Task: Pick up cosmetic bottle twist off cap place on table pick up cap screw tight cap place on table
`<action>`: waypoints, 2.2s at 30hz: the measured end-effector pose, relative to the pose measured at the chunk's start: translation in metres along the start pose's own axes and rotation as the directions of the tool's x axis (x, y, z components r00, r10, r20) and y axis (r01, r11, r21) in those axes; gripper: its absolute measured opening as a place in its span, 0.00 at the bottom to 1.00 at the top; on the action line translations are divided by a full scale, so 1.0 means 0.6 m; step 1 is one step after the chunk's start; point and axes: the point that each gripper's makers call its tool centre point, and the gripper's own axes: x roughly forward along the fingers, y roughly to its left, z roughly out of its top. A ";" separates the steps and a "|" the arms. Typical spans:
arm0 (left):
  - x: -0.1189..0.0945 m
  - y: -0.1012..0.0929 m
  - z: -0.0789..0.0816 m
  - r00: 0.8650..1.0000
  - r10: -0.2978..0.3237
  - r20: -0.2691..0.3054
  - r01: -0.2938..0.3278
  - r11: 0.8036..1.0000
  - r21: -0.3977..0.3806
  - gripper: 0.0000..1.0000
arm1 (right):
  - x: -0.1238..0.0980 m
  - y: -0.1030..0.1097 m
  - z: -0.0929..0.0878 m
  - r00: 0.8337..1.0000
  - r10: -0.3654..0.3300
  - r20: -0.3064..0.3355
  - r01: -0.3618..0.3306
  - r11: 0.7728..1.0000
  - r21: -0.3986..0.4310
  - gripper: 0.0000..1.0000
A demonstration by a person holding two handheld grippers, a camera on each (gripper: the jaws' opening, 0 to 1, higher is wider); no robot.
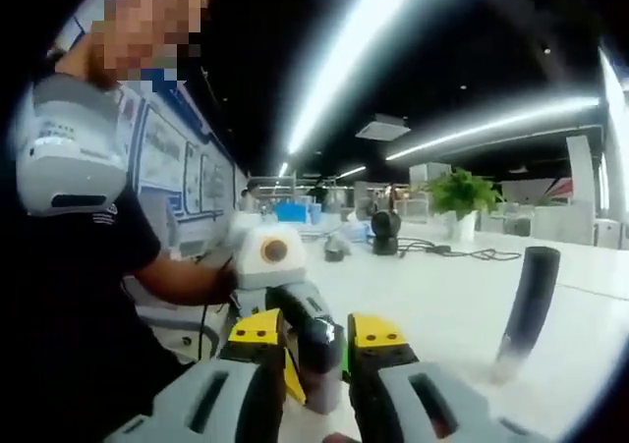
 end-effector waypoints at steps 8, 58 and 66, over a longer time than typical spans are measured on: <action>0.000 -0.001 0.001 1.000 -0.009 0.001 0.009 1.000 0.000 0.11 | 0.007 -0.002 -0.006 0.990 0.129 -0.051 -0.130 0.992 -0.008 0.16; 0.010 0.013 -0.009 0.998 0.061 -0.027 -0.061 0.998 0.017 0.09 | 0.003 -0.026 -0.005 0.912 -0.409 0.002 0.409 0.912 0.027 0.13; 0.010 0.014 -0.009 0.998 0.054 -0.031 -0.054 0.999 0.007 0.09 | 0.001 -0.033 -0.010 0.888 -0.458 -0.025 0.459 0.886 0.071 0.17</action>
